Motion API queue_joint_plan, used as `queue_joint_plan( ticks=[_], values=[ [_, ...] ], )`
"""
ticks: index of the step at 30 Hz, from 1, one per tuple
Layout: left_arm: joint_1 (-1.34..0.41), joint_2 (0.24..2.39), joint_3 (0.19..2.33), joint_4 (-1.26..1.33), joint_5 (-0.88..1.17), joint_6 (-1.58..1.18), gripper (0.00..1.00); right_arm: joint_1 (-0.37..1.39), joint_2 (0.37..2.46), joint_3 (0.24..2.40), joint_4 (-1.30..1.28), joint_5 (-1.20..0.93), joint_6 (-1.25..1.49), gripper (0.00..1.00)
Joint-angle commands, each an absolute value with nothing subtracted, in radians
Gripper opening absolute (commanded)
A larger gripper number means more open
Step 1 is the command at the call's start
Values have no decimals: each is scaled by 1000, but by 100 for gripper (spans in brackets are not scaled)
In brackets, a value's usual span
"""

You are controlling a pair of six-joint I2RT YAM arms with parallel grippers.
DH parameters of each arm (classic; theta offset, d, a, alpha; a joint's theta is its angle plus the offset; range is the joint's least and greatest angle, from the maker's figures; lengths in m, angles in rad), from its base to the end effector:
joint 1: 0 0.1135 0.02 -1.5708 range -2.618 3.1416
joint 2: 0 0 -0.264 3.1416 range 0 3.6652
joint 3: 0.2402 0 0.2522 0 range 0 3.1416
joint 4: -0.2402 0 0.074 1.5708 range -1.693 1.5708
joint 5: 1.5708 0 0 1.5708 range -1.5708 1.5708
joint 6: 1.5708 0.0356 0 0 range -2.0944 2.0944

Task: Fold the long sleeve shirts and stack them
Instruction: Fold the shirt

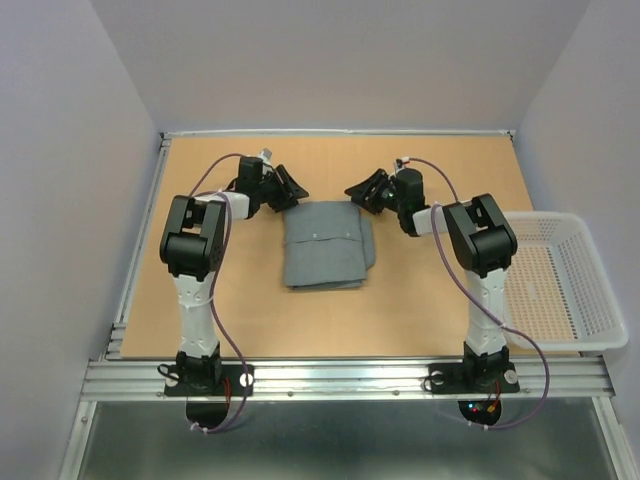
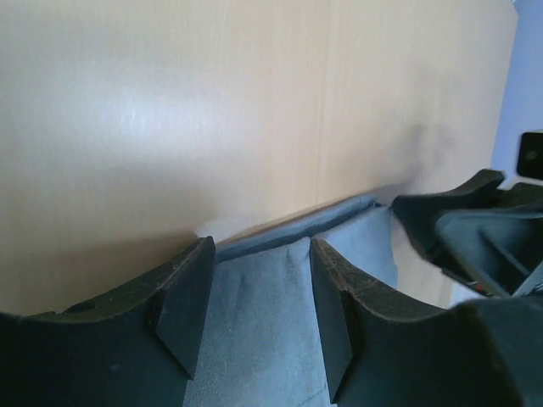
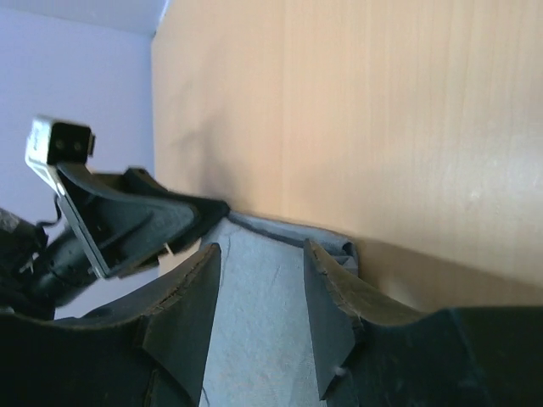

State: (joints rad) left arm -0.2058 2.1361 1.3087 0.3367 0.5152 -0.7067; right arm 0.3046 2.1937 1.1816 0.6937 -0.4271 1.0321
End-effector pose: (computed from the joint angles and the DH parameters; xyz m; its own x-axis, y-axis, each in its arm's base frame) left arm 0.4506 -0.1120 0.1472 -0.7425 -0.4222 -0.5200 0.1592 0.6428 -0.7493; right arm 0.4304 0.1508 0.1187 -0.7097 0.5959 -0.3759 -0.0762 0.4655 0.8818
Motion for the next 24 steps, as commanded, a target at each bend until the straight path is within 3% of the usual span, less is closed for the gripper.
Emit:
queue_joint_plan(
  ticks=[1, 4, 11, 24],
  values=[
    [-199, 1947, 1226, 321, 492, -664, 61, 293, 2034, 1207, 669, -485, 960, 50],
    [-225, 1751, 1129, 314, 479, -655, 61, 298, 1949, 1174, 669, -511, 982, 50],
    [-334, 1591, 981, 285, 491, -663, 61, 347, 1875, 1028, 755, -637, 1074, 50],
    [-333, 1726, 628, 572, 486, -801, 58, 371, 2003, 724, 950, -577, 1072, 50]
  ],
)
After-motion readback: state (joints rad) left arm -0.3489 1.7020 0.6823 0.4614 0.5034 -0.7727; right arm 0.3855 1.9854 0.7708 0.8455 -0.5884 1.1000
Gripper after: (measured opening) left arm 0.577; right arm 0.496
